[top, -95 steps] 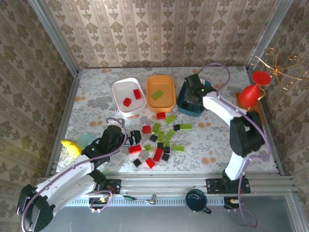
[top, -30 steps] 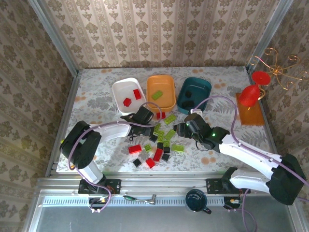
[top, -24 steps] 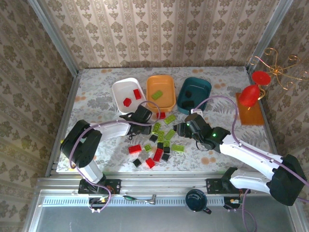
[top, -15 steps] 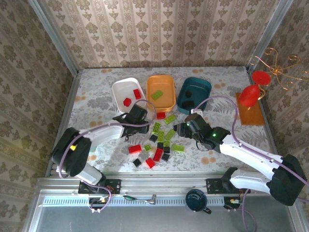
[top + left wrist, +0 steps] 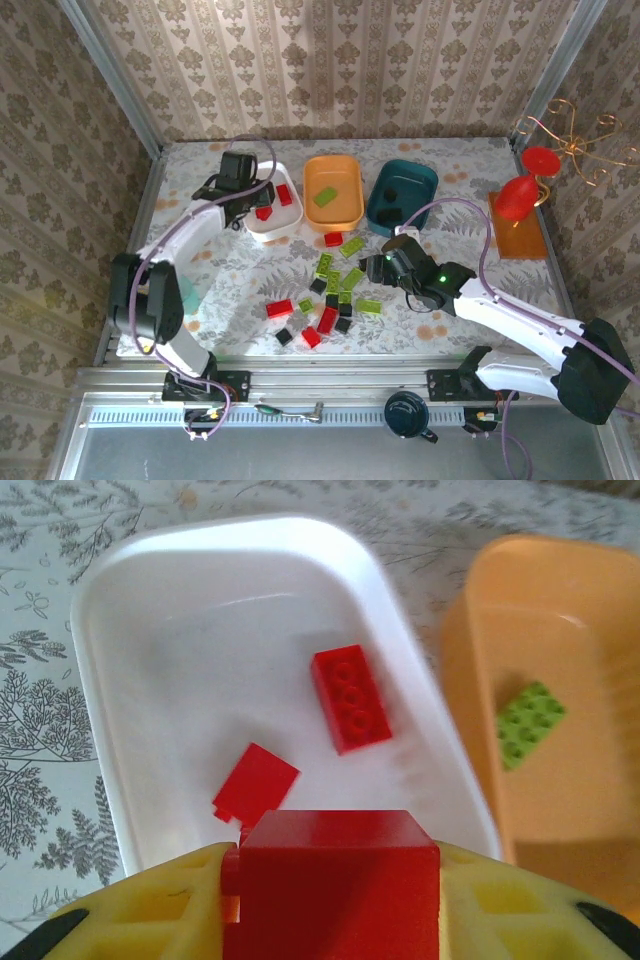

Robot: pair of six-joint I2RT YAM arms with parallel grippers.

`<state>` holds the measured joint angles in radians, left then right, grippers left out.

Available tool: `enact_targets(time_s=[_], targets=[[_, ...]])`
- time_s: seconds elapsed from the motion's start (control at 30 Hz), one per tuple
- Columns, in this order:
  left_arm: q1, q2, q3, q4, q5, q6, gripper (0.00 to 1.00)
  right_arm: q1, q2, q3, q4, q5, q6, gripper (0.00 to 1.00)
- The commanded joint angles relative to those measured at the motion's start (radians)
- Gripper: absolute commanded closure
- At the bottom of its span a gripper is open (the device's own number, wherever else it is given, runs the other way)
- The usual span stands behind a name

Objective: Sort the legos into containers by color
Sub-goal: Place the lego in the container, then pick up the lego from the center of the table.

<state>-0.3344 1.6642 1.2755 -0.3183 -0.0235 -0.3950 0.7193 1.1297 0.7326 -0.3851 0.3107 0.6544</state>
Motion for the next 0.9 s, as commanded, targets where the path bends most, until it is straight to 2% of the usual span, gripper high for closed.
enact_targets(time_s=[0.0,0.27,0.4,0.47,0.63,0.8,0.87], targets=[[0.010,0.099,0.099,-0.084,0.024,0.037,0.62,0.006,-0.007,-0.016,-0.024,0.015,0.017,0.24],[0.021,0.289,0.286,-0.157,0.002,0.035,0.60,0.006,-0.032,-0.022,-0.047,0.006,0.022,0.24],[0.029,0.309,0.321,-0.171,0.006,0.027,0.40,0.006,-0.038,-0.027,-0.047,-0.009,0.019,0.24],[0.029,0.296,0.326,-0.168,0.015,0.025,0.34,0.005,-0.036,-0.025,-0.045,-0.018,0.016,0.24],[0.023,0.192,0.268,-0.122,0.058,0.003,0.27,0.008,-0.029,-0.024,-0.035,-0.045,0.013,0.24],[-0.005,-0.001,0.080,-0.004,0.117,-0.033,0.01,0.008,-0.008,-0.029,-0.025,-0.116,-0.009,0.24],[-0.030,-0.100,-0.033,0.059,0.135,-0.052,0.00,0.012,0.013,-0.030,-0.024,-0.155,-0.024,0.24]])
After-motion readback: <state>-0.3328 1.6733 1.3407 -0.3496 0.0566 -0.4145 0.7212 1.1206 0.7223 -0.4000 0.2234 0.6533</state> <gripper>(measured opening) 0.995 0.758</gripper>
